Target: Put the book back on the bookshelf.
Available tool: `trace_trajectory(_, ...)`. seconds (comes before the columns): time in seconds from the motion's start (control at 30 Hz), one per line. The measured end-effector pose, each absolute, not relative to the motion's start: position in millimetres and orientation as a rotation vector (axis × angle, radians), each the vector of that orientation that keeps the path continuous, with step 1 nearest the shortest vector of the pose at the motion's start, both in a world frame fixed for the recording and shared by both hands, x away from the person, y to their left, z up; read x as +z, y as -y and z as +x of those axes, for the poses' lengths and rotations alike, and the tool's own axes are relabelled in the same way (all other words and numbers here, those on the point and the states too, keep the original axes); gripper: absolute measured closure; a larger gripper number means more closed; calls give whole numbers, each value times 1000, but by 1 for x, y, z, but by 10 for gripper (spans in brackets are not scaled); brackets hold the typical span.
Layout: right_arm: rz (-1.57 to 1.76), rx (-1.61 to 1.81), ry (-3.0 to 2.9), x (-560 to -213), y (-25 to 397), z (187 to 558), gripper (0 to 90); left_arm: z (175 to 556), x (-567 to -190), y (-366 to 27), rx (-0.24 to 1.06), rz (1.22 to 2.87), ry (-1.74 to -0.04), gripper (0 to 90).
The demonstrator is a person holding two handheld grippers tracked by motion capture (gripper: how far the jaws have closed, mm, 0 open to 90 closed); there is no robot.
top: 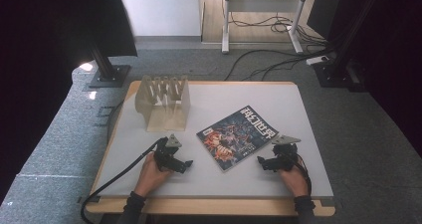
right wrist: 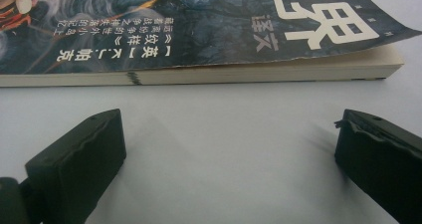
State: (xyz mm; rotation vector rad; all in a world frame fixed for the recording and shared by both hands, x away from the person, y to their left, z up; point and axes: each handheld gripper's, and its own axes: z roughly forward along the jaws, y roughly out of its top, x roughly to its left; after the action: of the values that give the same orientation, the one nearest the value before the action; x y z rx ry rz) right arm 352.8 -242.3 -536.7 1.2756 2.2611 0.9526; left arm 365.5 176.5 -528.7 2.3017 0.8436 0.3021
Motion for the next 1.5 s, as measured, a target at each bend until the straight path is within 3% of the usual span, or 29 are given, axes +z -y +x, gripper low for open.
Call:
trace_trajectory(0.8, 1290, 980, -2233, -520, 240, 354, 1, 378, -510, -178, 234, 2325, -818, 0)
trace_trajectory(1.5, 1197, 997, -2256, -494, 229, 379, 0, 414, -472, -121, 237, 2393, -659, 0)
